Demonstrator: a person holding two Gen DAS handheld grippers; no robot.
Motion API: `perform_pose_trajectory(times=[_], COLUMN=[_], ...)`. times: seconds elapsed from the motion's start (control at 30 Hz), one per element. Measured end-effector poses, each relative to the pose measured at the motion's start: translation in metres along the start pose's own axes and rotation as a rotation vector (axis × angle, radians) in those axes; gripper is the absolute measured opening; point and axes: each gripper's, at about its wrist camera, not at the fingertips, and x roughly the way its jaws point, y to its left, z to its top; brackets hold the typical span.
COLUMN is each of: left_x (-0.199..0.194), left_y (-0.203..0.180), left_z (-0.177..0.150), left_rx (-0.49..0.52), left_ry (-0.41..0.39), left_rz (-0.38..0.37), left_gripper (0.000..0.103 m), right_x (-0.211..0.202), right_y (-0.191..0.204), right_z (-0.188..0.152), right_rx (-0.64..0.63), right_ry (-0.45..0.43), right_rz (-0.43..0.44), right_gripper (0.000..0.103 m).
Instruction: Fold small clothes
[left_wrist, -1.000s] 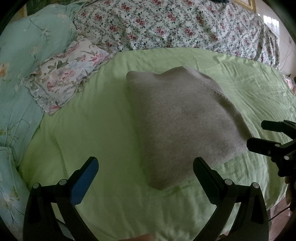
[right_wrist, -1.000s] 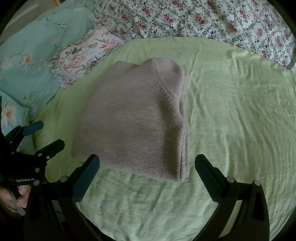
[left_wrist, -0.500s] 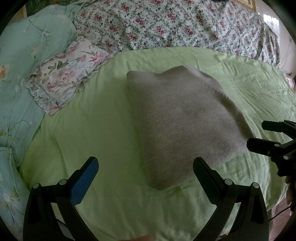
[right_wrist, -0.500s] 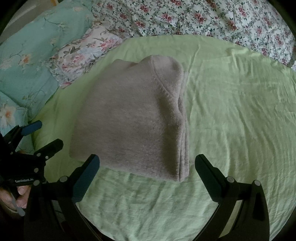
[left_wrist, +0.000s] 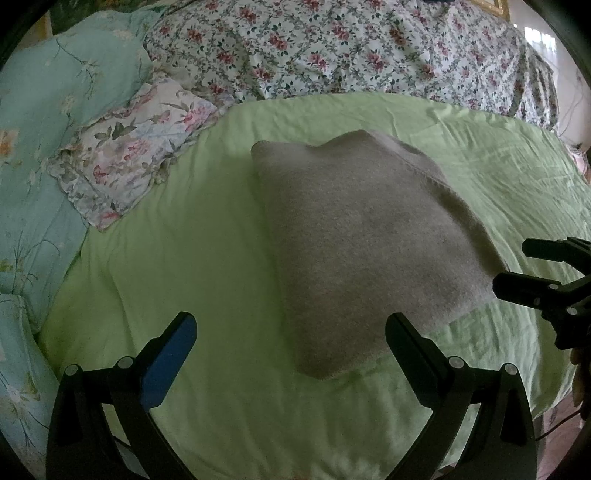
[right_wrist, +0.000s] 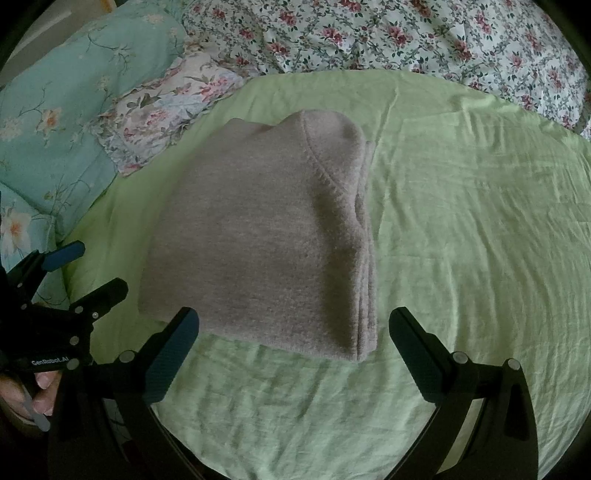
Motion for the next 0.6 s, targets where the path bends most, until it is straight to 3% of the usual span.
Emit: perform_pose_trajectory(times=[0.6], left_x=[0.0005], left_y=[-0.0001], left_z=[0.0018], left_rx=[0.000], left_ry=[0.001], left_rz=[-0.001], left_gripper=[0.102], right_x=[-0.0014], right_y=[-0.0007], right_z=[0.0014], right_rx=[0.005], right_ry=[-0.003], right_rz=[-0.001], right_gripper=[0.103])
